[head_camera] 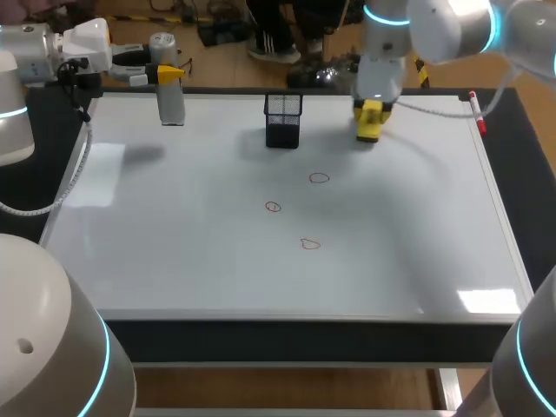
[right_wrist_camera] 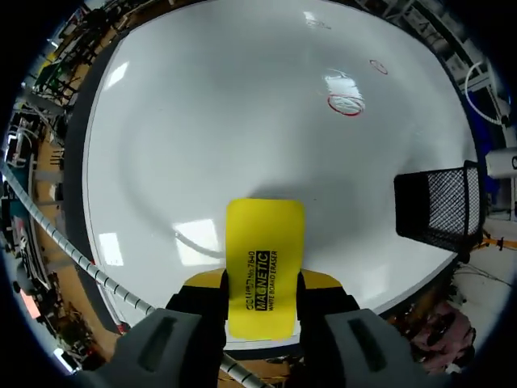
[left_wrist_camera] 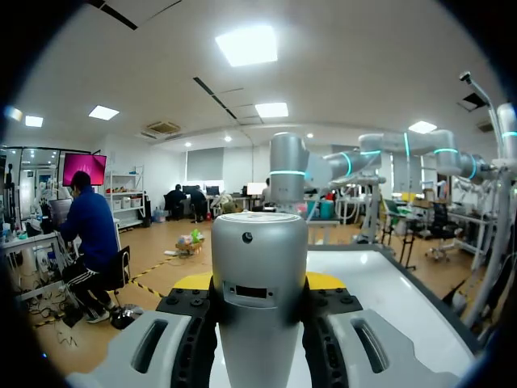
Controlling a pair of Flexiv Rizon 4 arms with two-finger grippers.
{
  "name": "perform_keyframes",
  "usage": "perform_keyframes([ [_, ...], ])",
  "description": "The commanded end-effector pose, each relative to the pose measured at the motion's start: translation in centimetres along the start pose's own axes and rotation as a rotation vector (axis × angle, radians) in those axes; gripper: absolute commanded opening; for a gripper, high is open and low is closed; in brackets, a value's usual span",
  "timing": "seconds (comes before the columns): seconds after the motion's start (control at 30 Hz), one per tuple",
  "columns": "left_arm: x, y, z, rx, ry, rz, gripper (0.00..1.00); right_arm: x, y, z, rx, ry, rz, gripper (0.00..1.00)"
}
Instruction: Pick up the inspection probe, press it on each red-marked spot on the whiteboard one by one, put down the probe, pick up the eraser, and wipe off all the red marks.
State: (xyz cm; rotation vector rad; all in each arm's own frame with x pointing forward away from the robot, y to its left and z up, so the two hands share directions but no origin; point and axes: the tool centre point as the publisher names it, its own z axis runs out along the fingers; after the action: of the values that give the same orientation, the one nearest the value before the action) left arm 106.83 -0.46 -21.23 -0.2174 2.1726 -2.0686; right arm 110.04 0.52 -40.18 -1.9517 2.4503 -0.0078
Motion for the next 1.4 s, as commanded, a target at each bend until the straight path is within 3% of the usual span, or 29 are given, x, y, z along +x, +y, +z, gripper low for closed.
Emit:
perform_keyframes([
  [0.03, 0.1, -0.1, 0.0, 0.001, -0.001, 0.001, 0.0, 3.6, 1.2, -2.1, 0.027, 0.002, 0.059, 0.0],
  [0.37, 0.1, -0.1, 0.0, 0.001, -0.001, 0.001, 0.0, 10.0, 2.3, -2.9, 0.042, -0.002, 0.23, 0.0],
  [0.77, 0.1, -0.1, 0.0, 0.001, -0.001, 0.001, 0.0, 15.5, 4.6, -2.3, -0.019, 0.016, 0.37, 0.0],
  [1.4, 0.1, -0.1, 0.0, 0.001, -0.001, 0.001, 0.0, 16.1, 5.1, -2.3, -0.03, 0.001, 0.405, 0.0],
])
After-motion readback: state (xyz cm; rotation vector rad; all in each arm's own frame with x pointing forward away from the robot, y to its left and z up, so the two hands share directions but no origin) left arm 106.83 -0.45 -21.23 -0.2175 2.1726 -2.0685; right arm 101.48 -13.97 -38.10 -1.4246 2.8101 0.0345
